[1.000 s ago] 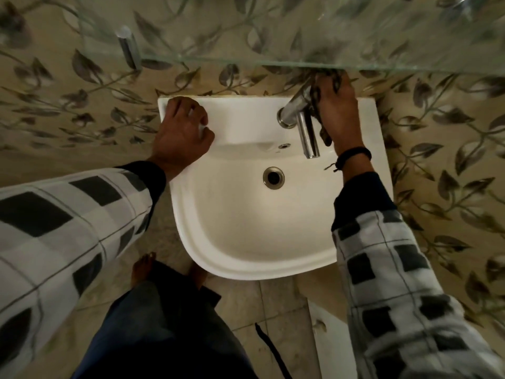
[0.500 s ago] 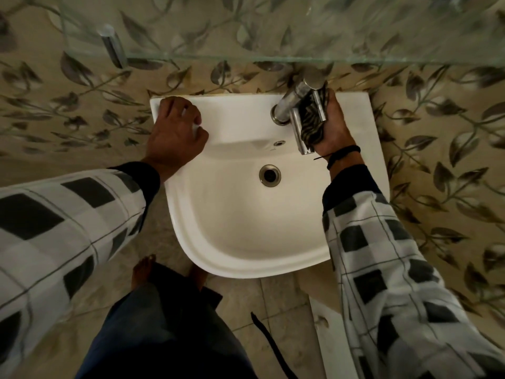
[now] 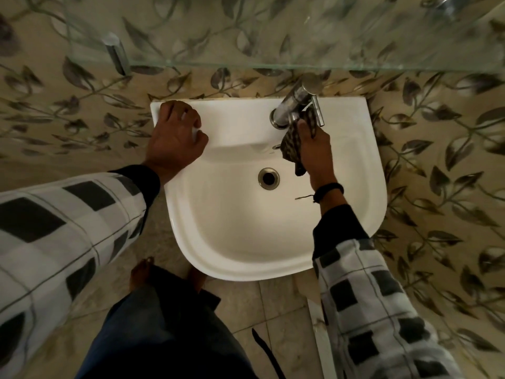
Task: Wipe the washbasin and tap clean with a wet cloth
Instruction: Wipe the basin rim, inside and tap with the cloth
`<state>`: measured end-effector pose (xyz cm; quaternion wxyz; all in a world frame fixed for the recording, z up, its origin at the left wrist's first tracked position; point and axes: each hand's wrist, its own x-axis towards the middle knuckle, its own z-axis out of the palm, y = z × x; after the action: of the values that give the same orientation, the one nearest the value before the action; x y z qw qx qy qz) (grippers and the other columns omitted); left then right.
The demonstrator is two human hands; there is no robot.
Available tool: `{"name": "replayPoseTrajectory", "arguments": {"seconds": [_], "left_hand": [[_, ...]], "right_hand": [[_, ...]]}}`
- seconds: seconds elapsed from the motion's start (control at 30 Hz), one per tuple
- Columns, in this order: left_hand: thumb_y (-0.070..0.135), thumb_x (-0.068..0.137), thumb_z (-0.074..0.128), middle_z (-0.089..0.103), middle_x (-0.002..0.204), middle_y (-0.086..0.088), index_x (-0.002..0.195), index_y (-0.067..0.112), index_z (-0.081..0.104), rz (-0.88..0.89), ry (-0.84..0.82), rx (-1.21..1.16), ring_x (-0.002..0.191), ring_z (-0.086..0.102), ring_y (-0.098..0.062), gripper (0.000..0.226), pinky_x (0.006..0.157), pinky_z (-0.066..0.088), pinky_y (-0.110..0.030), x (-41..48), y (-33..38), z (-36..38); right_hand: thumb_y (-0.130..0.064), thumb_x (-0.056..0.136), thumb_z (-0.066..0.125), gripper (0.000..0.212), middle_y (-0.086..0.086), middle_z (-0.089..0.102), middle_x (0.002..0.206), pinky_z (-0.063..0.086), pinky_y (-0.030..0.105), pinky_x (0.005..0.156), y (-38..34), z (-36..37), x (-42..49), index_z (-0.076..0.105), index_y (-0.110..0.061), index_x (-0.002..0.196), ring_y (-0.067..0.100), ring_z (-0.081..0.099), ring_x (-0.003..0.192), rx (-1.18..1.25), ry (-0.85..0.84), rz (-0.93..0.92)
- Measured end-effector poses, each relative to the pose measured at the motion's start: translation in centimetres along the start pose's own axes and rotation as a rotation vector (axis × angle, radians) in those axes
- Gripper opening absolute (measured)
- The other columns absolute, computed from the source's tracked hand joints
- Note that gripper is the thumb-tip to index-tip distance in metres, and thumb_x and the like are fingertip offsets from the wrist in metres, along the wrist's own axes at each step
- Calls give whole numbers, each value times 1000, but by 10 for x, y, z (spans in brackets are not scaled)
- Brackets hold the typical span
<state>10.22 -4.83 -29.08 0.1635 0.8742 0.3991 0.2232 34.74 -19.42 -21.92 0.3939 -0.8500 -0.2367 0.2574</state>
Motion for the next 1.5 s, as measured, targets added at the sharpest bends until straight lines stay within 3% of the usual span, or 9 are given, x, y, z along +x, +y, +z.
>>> {"name": "replayPoseTrajectory", "arguments": {"seconds": [0.1,0.33,0.6,0.73,0.87,0.93,1.07,1.27,1.5], "left_hand": [[25,84,59,56,106,-15,97,7,58,-15,-1,-10,111,45,-36,22,97,38,-39,0,-1,0],[23,82,60,57,104,-16,95,5,59,-5,21,-27,108,47,-35,22,94,41,-40,0,2,-1],[21,84,59,58,105,-18,96,2,60,-1,-12,-13,109,49,-39,22,98,39,-41,0,6,-7],[21,84,59,58,104,-18,96,2,60,-10,-23,-17,109,49,-40,23,96,38,-40,1,9,-9],[21,83,59,58,103,-18,94,2,61,-10,-25,-15,108,50,-40,22,95,38,-40,-1,8,-11],[21,82,59,58,102,-19,93,2,61,8,-18,-6,107,51,-41,22,94,38,-40,-2,8,-12],[21,81,57,58,100,-19,92,3,61,23,2,2,106,51,-40,21,95,38,-41,-2,5,-9],[20,84,59,59,103,-18,94,3,62,22,12,-64,110,49,-40,21,97,36,-39,-4,4,-11],[10,85,64,63,103,-10,94,7,66,-5,22,-355,112,50,-33,10,101,29,-28,-11,20,-30]], "right_hand": [[-49,98,47,47,10,67,111,43,29,77,3,1,-11,57,-10,122,29,63,101,-301,20,-94],[-51,98,43,56,15,63,116,49,39,78,8,-3,-33,45,-8,134,34,62,103,-888,161,-249],[-34,107,28,59,17,33,149,40,33,98,12,17,-35,12,-4,155,26,47,120,-1092,176,-296],[-32,102,45,61,12,53,133,49,38,95,33,6,-60,23,-9,153,26,58,109,-729,210,-248],[-36,98,49,22,-4,66,82,56,47,79,50,7,-83,58,-16,98,16,64,73,-159,277,12],[-30,95,57,18,1,69,81,59,45,76,57,9,-96,64,-15,90,20,68,76,196,272,154],[-31,94,60,27,8,74,105,59,39,74,60,8,-119,69,-17,115,26,72,90,784,164,376],[-31,99,51,26,-1,74,108,51,53,92,62,7,-147,66,-33,120,22,70,83,734,45,246],[-35,97,56,39,1,71,119,53,43,87,51,9,-170,56,-29,136,21,73,99,795,-5,288]]}}
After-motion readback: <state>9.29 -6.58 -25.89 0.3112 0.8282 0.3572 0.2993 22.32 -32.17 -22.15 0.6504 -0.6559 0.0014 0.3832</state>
